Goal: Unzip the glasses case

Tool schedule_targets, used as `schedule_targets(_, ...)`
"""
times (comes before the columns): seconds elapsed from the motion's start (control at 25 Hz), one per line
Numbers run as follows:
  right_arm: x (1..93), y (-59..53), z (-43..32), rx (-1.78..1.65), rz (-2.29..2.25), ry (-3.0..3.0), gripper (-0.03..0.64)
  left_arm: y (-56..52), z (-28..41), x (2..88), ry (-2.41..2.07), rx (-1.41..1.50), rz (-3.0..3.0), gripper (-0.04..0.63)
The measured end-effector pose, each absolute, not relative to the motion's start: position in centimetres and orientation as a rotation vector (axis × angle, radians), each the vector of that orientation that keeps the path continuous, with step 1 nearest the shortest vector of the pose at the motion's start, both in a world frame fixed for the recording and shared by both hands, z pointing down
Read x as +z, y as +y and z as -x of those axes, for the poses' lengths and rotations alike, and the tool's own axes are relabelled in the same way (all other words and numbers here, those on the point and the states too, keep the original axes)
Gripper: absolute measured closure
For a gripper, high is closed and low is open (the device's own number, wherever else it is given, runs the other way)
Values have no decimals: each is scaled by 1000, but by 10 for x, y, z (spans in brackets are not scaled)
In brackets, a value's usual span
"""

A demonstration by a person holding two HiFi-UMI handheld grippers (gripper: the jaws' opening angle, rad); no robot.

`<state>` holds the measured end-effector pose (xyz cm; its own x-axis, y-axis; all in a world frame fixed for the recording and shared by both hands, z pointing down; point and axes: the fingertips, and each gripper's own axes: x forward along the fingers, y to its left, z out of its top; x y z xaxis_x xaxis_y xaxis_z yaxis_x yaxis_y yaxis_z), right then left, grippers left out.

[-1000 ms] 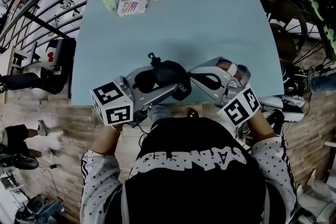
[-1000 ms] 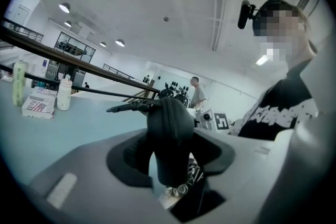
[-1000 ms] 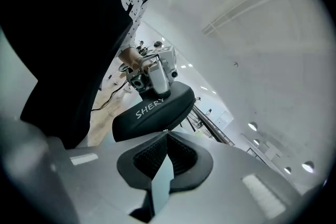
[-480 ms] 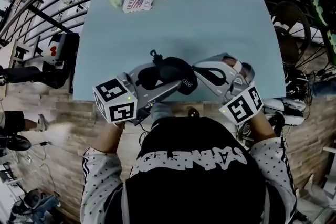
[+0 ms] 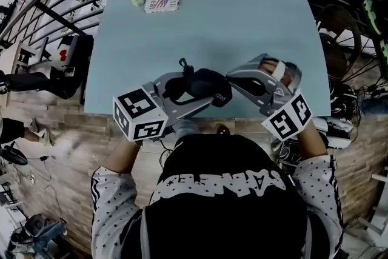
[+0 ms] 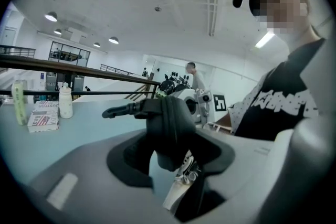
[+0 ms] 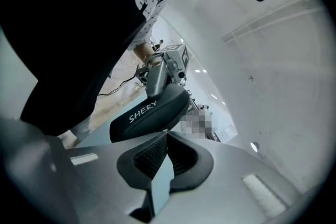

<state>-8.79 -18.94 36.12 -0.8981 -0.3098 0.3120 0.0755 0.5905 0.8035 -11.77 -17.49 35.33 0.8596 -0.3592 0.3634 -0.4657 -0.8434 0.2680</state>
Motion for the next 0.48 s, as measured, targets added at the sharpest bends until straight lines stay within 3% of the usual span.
schedule_targets(0.48, 343, -192, 93, -1324, -143, -2387, 609, -177, 109, 361, -568, 501, -2686, 595)
